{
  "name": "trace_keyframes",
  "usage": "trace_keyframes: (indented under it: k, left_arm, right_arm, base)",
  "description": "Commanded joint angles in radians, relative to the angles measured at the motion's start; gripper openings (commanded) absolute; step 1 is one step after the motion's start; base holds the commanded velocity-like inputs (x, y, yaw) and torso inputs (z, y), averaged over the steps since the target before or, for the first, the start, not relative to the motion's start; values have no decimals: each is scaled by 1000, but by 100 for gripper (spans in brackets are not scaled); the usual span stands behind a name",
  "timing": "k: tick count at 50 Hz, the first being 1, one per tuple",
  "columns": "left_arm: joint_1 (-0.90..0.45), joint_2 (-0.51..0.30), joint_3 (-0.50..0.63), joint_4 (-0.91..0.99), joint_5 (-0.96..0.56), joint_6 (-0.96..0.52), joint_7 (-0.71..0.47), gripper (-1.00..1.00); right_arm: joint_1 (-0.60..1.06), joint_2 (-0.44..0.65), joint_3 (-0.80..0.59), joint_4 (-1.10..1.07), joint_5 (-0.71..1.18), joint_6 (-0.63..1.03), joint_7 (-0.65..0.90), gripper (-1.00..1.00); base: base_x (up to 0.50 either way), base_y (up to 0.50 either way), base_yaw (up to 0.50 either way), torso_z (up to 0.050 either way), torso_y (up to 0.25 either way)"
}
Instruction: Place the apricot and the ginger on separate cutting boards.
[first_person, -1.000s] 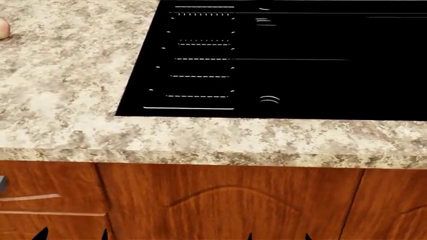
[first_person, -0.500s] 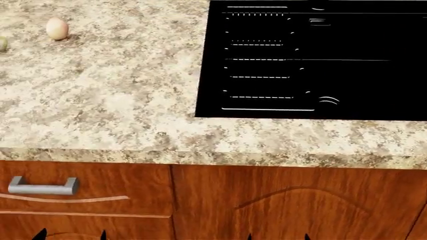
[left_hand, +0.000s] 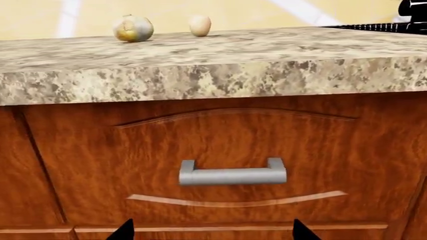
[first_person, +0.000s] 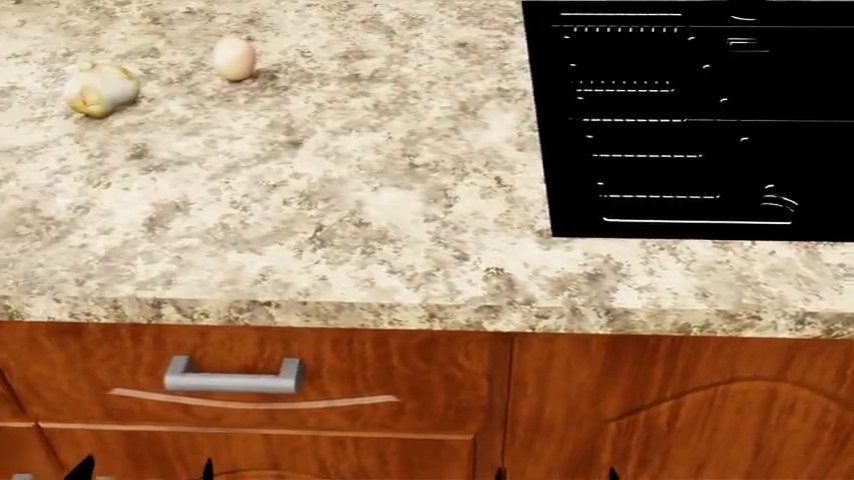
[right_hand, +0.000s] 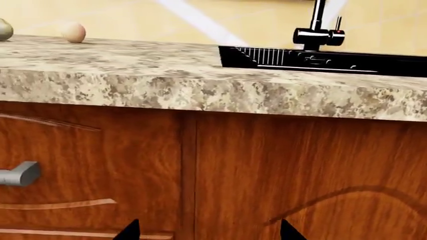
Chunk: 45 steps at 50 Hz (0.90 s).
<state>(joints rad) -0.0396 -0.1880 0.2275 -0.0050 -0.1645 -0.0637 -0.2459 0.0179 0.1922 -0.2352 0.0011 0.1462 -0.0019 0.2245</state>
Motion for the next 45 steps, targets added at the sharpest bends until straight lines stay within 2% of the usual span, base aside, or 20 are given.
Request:
trace_keyframes:
  k: [1,29,45]
  left_arm:
    - [8,14,-19,-2,9,28,23,100]
    - [-16,12,-2,-14,-14,17,15,100]
    - [-15,-2,6,-1,-28,-36,3,100]
  right_arm:
    - [4,-16,17,1,-12,9,-20,100]
    - [5,-4,2,4,3,1,-10,100]
    - [4,-4,8,-3,43,4,-10,100]
  base:
    - [0,434,0,0,0]
    - [0,437,0,0,0]
    - [0,44,0,0,0]
